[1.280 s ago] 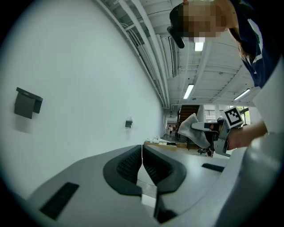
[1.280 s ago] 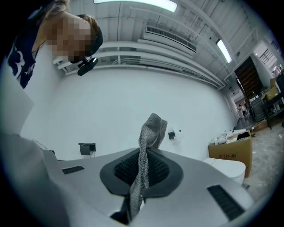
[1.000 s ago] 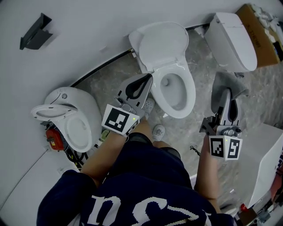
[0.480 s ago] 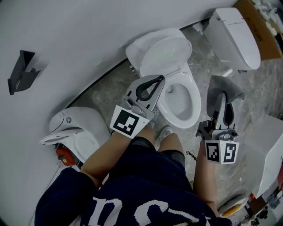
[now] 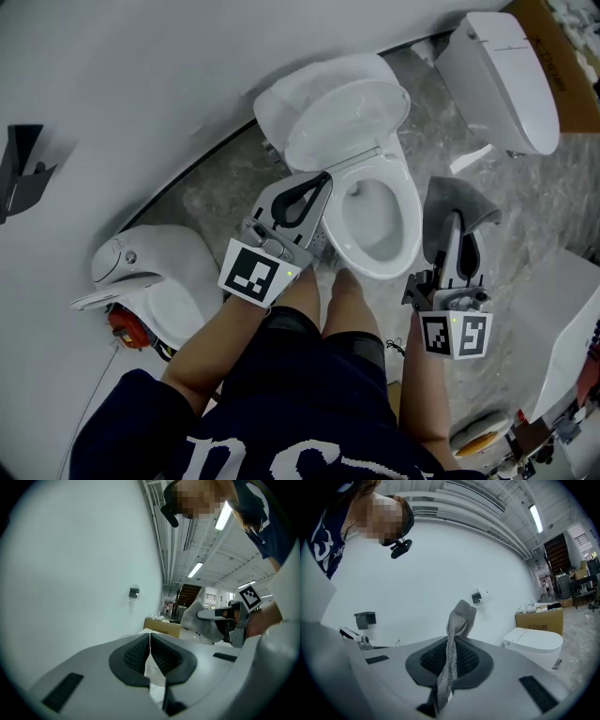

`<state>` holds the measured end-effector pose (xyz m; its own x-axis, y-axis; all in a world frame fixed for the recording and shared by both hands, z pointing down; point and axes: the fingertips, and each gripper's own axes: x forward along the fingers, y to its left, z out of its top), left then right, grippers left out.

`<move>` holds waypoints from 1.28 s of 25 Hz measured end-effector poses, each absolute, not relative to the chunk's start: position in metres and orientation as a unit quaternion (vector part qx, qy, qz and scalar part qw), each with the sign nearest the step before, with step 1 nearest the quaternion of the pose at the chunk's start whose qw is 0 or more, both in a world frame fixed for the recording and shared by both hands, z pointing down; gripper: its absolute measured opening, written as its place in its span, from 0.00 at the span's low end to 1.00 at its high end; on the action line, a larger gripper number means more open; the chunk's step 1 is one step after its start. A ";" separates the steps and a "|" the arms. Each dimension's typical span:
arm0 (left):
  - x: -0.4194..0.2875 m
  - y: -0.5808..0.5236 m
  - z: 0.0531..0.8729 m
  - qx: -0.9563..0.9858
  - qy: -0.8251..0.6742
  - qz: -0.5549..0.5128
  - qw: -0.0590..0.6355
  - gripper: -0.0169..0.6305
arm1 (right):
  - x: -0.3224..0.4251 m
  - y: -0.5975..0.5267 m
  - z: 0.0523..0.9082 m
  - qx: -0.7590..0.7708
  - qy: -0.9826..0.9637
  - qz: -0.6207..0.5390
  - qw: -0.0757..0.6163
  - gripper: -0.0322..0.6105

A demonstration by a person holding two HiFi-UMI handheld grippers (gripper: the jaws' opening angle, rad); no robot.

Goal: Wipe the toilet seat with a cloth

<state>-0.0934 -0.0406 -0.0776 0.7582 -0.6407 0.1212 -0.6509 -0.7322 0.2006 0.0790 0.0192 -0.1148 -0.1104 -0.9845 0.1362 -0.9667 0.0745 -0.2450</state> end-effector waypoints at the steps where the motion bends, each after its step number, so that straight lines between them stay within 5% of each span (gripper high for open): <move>1: -0.093 -0.043 -0.073 0.928 -0.351 0.023 0.119 0.06 | 0.079 0.017 -0.108 -0.662 0.735 -0.143 0.029 0.10; 32: -0.050 -0.027 0.211 0.887 -0.423 0.063 0.174 0.06 | 0.124 -0.014 0.247 -0.609 0.774 -0.160 -0.070 0.10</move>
<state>-0.0500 -0.0268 0.2108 0.6342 -0.7286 0.2587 -0.7723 -0.5813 0.2562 0.1243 -0.0138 0.2468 -0.2482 -0.9199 0.3036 -0.9648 0.2065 -0.1630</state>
